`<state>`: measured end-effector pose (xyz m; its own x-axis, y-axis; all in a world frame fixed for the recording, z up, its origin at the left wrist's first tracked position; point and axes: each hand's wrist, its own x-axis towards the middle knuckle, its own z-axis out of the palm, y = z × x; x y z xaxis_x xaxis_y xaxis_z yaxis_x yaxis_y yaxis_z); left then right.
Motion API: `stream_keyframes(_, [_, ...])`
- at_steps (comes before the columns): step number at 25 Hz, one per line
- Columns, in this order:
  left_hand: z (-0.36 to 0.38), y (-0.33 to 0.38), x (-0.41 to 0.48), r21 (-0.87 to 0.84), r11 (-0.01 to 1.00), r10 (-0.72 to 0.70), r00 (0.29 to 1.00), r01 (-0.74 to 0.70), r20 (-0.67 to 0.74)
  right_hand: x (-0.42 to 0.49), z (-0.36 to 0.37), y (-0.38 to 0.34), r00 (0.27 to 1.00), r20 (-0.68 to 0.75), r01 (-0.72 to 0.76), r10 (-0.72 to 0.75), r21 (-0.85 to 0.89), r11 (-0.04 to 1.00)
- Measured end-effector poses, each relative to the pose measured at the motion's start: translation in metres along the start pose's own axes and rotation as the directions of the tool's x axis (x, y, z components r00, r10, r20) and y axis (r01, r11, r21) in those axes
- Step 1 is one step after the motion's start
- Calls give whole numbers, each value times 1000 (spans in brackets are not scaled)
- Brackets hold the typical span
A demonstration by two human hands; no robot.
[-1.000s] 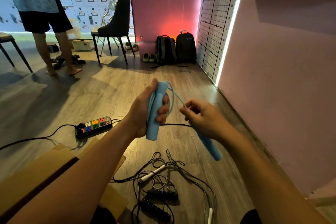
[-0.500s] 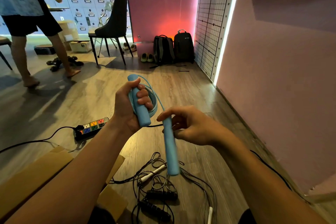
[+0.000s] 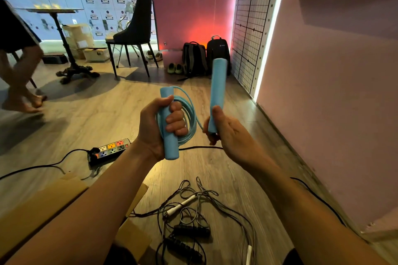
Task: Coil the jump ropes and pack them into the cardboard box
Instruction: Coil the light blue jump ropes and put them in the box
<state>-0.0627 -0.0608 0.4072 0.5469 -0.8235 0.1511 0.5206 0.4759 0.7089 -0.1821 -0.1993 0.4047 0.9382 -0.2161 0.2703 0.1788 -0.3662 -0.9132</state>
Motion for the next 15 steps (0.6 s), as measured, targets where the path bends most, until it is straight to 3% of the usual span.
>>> stream_keyframes(2, [1,-6,1,2,1000,-31,996,31,88,0,11,1,999,-32,-35,35,-8,999])
stream_keyframes(5, [1,-10,2,-27,999,-33,992,37,120,2,26,0,995,-90,-37,48,127,991])
stream_keyframes(10, [10,-9,0,14,1000,-12,998,13,-57,9,44,7,990,-135,-7,25,133,991])
stream_keyframes(12, [13,-7,-2,142,989,-14,990,34,-138,10,48,8,990,-137,-2,35,230,973])
stream_keyframes(15, [12,-4,-4,350,933,3,968,88,-251,14,52,10,987,-154,-25,50,155,988])
